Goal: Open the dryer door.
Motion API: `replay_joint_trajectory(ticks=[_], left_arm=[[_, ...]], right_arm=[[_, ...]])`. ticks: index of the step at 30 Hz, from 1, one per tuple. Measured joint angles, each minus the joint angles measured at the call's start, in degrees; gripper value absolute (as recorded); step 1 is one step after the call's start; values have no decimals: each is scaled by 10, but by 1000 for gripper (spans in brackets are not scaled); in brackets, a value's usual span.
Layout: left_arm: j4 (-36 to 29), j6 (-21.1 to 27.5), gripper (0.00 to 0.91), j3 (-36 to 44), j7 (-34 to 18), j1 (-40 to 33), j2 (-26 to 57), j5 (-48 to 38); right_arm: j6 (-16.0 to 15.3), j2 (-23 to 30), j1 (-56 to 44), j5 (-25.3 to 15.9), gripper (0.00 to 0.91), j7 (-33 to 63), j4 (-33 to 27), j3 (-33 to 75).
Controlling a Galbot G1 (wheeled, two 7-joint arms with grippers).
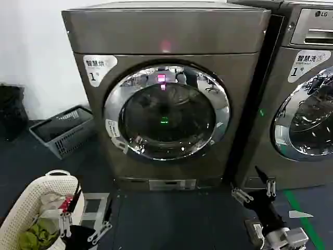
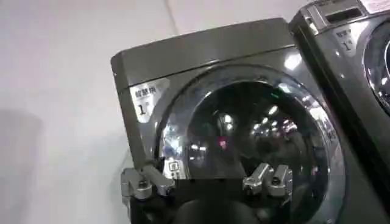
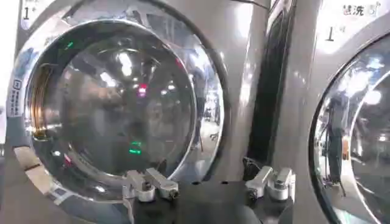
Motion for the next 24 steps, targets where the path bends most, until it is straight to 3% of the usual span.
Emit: replay_joint_trajectory(ticks=[9,24], left_arm=[[-9,0,907,-1,0,6,1,1],[-22,0,907,-5,2,12,-1,5]], right_arm=[[23,-56,43,33,907,-3,-43,-22],[18,-152,195,69,907,-24,-129,-126]])
